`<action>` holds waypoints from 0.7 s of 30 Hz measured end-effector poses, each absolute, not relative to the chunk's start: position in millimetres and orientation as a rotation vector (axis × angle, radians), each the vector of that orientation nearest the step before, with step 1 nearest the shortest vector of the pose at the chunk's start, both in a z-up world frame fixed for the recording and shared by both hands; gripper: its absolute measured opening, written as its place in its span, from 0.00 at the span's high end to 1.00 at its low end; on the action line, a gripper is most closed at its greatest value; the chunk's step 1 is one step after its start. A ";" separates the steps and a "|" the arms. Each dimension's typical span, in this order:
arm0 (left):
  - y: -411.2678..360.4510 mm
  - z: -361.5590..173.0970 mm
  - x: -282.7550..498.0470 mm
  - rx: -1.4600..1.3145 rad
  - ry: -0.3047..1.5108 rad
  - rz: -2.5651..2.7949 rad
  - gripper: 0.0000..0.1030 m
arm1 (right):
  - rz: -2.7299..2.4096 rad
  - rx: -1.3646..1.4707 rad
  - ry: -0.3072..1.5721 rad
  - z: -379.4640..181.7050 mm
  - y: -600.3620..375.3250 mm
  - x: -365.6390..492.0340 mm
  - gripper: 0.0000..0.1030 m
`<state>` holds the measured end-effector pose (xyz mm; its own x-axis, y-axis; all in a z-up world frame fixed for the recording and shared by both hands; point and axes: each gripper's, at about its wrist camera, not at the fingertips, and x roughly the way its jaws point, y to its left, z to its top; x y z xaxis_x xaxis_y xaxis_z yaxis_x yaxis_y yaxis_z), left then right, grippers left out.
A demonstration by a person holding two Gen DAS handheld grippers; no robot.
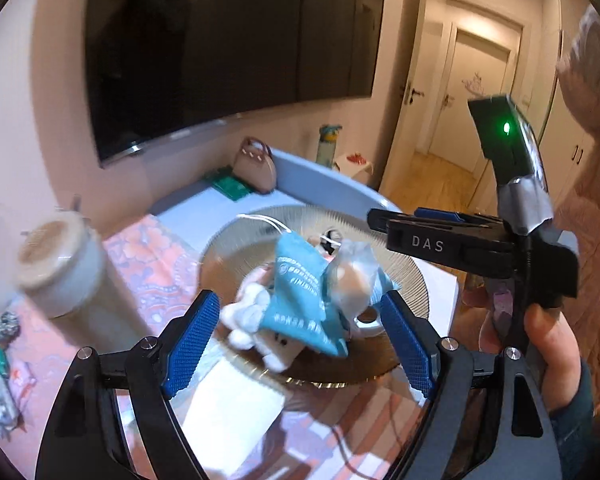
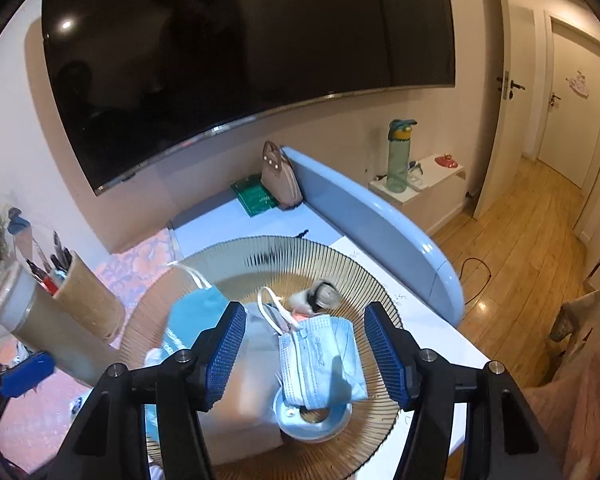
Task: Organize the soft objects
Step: 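Carry the soap bar and white item to the woven tray and release both, then return both grippers to the bed toward the snack bag and wipes packet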
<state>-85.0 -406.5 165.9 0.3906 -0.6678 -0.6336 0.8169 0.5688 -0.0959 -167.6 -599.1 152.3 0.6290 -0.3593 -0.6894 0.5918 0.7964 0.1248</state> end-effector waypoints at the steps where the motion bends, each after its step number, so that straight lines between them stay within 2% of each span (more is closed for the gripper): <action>1: -397.2 170.3 -86.0 0.232 0.674 -0.952 0.21 | -0.560 0.352 0.695 155.4 -595.0 -169.3 0.42; 9: -324.4 185.8 -92.8 0.179 0.610 -0.863 0.21 | -0.526 0.232 0.653 178.5 -524.9 -181.5 0.41; 13: -276.2 182.6 -88.8 0.139 0.610 -0.788 0.21 | -0.486 0.167 0.630 183.9 -477.1 -181.5 0.33; 21: -181.0 174.6 -68.6 0.039 0.619 -0.592 0.21 | -0.364 0.063 0.609 195.6 -392.0 -167.9 0.32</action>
